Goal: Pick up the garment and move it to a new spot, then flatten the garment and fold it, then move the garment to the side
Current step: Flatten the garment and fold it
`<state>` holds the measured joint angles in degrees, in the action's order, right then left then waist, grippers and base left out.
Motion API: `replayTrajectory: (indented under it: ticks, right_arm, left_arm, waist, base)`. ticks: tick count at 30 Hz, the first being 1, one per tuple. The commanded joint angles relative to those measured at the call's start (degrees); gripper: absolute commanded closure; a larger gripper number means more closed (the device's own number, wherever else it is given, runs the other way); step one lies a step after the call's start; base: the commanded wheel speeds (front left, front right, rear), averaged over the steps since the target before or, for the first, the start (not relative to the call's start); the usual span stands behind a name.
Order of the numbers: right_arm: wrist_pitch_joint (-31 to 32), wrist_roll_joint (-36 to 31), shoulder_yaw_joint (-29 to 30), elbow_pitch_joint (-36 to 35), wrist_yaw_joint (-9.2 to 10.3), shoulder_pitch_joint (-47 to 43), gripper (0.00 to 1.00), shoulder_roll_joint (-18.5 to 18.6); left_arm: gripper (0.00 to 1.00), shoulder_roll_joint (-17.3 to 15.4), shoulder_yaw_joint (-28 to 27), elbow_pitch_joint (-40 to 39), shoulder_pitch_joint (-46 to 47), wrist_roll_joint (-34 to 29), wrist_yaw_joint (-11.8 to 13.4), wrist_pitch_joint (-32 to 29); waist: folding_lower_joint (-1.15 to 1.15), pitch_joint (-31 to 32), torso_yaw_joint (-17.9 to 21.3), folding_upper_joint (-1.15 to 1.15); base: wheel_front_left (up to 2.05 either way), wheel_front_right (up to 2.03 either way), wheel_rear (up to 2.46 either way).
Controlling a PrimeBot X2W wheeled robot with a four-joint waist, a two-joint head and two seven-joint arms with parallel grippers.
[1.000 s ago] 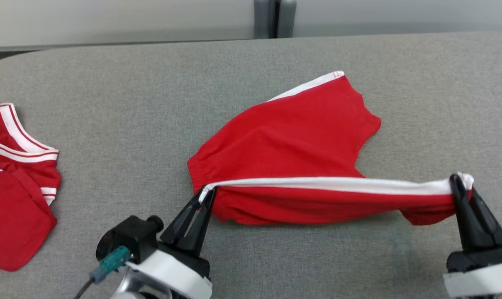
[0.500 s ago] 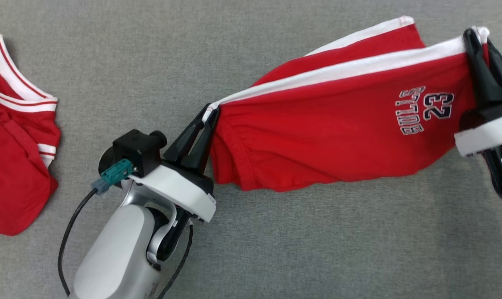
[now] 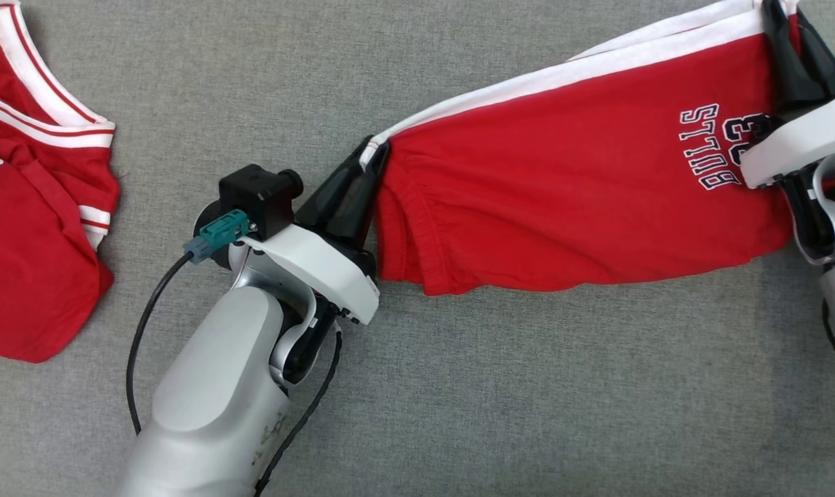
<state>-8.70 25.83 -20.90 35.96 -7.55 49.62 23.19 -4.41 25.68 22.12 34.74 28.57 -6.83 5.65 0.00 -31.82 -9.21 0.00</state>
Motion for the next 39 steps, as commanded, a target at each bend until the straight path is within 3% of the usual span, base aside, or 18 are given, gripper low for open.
replayTrajectory:
  ticks: [1,8,16,18,31,39]
  right_arm:
    - [-1.73,0.68,-0.86,1.51,0.12,1.07,0.0,-0.36]
    - [-6.36,-0.62,0.0,0.21,0.12,-2.03,0.0,-1.32]
    - [-6.51,-5.58,10.49,-17.02,0.11,-16.42,0.0,-4.11]
    - [-6.5,-6.34,11.87,-19.35,0.12,-19.82,0.0,-4.96]
    - [-3.87,-9.07,16.98,-29.53,0.11,-37.77,0.0,-9.38]
    - [-2.27,-10.08,19.0,-34.25,0.11,-43.46,0.0,-11.79]
  left_arm:
    - [0.0,0.02,-0.09,1.3,0.93,1.02,-0.17,0.74]
    - [0.0,0.39,-2.58,3.02,-2.33,2.74,1.52,6.74]
    - [0.0,-0.58,-9.51,-7.36,-8.41,-3.64,7.93,9.53]
    - [0.0,-0.71,-11.27,-9.62,-10.6,-5.13,8.44,9.53]
    - [0.0,-2.67,-15.76,-13.16,-19.45,-10.3,7.57,9.51]
    - [0.0,-2.49,-17.41,-13.79,-23.7,-10.92,7.34,9.52]
  waist:
    - [0.0,0.18,0.33,0.0]
    - [0.0,3.24,2.1,0.0]
    - [0.0,7.68,4.83,0.0]
    - [0.0,8.66,5.41,0.0]
    - [0.0,13.84,7.92,0.0]
    - [0.0,15.23,8.98,0.0]
  base:
    - [0.0,0.0,0.0]
    - [0.0,0.0,0.0]
    - [0.0,0.0,0.0]
    - [0.0,0.0,0.0]
    - [0.0,0.0,0.0]
    - [0.0,0.0,0.0]
